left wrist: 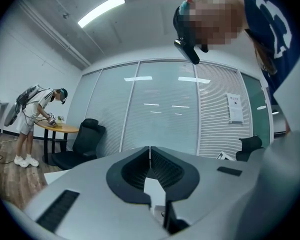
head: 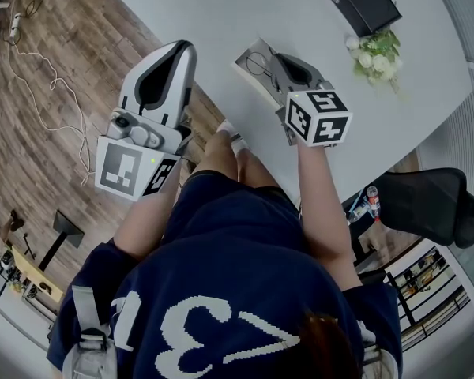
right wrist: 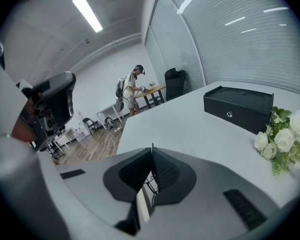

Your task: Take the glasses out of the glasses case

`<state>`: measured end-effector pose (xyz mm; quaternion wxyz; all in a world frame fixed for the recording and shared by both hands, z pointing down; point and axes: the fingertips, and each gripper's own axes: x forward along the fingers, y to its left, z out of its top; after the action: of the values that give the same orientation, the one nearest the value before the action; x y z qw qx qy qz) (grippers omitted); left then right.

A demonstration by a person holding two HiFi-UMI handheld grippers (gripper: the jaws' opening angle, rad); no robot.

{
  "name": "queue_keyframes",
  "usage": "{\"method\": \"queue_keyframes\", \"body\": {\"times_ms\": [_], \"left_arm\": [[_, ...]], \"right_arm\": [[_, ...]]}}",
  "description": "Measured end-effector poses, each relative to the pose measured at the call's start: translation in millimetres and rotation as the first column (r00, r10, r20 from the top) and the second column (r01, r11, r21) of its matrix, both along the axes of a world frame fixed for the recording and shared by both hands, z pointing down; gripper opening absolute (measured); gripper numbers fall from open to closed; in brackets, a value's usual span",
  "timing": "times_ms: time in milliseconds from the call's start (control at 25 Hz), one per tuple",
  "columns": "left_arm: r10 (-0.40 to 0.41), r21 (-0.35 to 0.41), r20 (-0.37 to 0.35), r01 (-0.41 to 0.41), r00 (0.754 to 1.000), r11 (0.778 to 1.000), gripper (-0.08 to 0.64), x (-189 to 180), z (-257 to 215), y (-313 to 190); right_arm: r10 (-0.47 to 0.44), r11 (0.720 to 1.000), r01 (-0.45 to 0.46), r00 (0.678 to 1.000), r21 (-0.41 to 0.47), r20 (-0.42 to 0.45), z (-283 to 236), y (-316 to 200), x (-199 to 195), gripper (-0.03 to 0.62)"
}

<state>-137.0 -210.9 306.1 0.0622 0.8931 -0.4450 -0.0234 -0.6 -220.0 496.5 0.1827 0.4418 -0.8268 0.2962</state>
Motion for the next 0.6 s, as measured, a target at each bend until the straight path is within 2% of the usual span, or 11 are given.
{"method": "queue_keyframes", "body": {"times_ms": [120, 240, 400, 600], "left_arm": [[0.010, 0.018, 0.001, -0.010, 1.000, 1.000, 0.020, 1.1, -7.2, -1.9], [0.012, 0.038, 0.002, -0.012, 1.000, 0.999, 0.020, 1.7, -16.7, -3.2], [0.024, 0.081, 0.003, -0.024, 1.000, 0.996, 0.020, 6.8, -36.0, -4.6], [0.101, 0.135, -0.003, -0.100, 0.995, 0.986, 0.020, 36.2, -62.6, -5.0]], "right_arm": [[0.030, 0.998, -0.036, 0.992, 0.052, 0.122, -32.0, -1.3, 0.7, 0.026], [0.045, 0.992, -0.068, 0.979, 0.110, 0.201, -67.5, -0.5, 5.1, 0.027], [0.071, 0.975, -0.120, 0.966, 0.189, 0.247, -113.7, 4.8, 19.6, 0.026], [0.139, 0.937, -0.207, 0.960, 0.280, 0.245, -161.4, 18.7, 55.2, 0.026]]}}
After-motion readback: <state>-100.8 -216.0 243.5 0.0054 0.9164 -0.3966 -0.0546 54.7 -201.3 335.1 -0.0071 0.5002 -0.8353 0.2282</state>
